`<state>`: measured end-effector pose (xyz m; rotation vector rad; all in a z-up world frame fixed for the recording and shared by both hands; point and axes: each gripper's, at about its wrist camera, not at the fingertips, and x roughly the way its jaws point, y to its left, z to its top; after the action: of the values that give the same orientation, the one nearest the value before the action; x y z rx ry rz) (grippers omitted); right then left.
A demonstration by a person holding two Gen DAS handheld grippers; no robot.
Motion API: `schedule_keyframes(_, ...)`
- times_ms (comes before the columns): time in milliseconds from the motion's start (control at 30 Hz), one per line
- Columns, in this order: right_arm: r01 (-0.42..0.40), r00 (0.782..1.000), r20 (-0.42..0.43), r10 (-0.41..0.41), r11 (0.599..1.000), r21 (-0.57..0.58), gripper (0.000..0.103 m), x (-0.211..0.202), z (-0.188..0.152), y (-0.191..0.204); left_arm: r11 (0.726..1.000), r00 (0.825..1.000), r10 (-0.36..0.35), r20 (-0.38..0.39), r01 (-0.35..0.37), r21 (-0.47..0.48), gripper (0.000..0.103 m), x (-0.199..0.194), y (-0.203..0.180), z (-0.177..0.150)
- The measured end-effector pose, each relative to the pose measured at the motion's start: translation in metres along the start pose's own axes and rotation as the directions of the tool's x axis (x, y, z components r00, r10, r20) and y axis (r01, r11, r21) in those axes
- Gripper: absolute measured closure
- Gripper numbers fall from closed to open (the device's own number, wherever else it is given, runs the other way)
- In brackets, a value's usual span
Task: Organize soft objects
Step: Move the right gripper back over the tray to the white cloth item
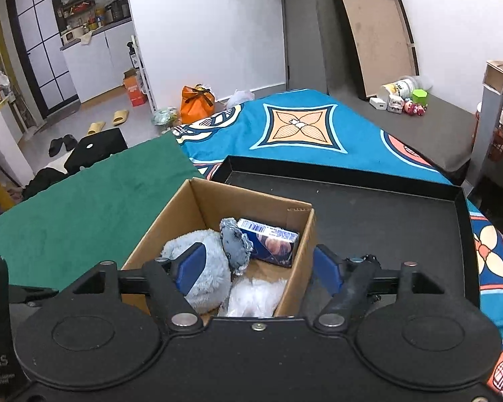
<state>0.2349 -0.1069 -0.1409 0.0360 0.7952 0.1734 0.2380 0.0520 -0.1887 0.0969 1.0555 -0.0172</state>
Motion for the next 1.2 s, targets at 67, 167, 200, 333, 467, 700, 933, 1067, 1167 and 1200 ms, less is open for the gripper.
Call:
schedule_keyframes(67,-0.003,1.0,0.002,0.003,1.0,0.004,0.028,-0.005,0.0,-0.003,1.0,1.0,0.003,0.009,-0.003,0.003,0.081,-0.002,-0.001,0.0)
schedule_keyframes(167,0.0,1.0,0.01,0.0,1.0,0.009,0.026,-0.01,0.0,-0.011,1.0,1.0,0.01,0.017,-0.011,0.007,0.081,-0.004,-0.002,0.0)
schedule_keyframes(200,0.001,1.0,0.012,-0.001,1.0,0.014,0.026,-0.012,-0.001,-0.014,1.0,1.0,0.013,0.018,-0.013,0.009,0.081,-0.004,-0.003,0.0)
schedule_keyframes(333,0.004,1.0,0.015,-0.004,0.999,0.037,0.025,-0.017,-0.004,-0.027,1.0,0.999,0.025,0.033,-0.025,0.018,0.081,-0.007,-0.005,0.0)
schedule_keyframes(467,0.009,1.0,0.018,-0.01,0.999,0.052,0.024,-0.023,-0.012,-0.04,0.998,0.998,0.041,0.044,-0.043,0.042,0.08,-0.009,-0.01,0.0)
schedule_keyframes(700,0.034,0.999,-0.006,-0.033,0.994,0.107,0.022,-0.024,-0.032,-0.072,0.995,0.996,0.061,0.065,-0.066,0.08,0.054,-0.013,-0.018,0.0)
schedule_keyframes(933,0.046,0.998,-0.048,-0.038,0.98,0.192,0.022,-0.017,-0.057,-0.097,0.983,0.989,0.095,0.11,-0.111,0.146,0.021,-0.02,-0.033,-0.002)
schedule_keyframes(1067,0.029,0.996,-0.092,-0.004,0.963,0.269,0.022,-0.007,-0.074,-0.111,0.978,0.988,0.107,0.115,-0.126,0.169,0.015,-0.021,-0.038,-0.002)
schedule_keyframes(1167,0.02,0.993,-0.12,0.019,0.948,0.317,0.022,-0.001,-0.084,-0.12,0.974,0.984,0.121,0.127,-0.142,0.176,0.012,-0.023,-0.041,-0.003)
schedule_keyframes(1200,0.017,0.992,-0.126,0.026,0.944,0.33,0.022,0.001,-0.086,-0.122,0.972,0.983,0.127,0.132,-0.15,0.183,0.01,-0.024,-0.042,-0.003)
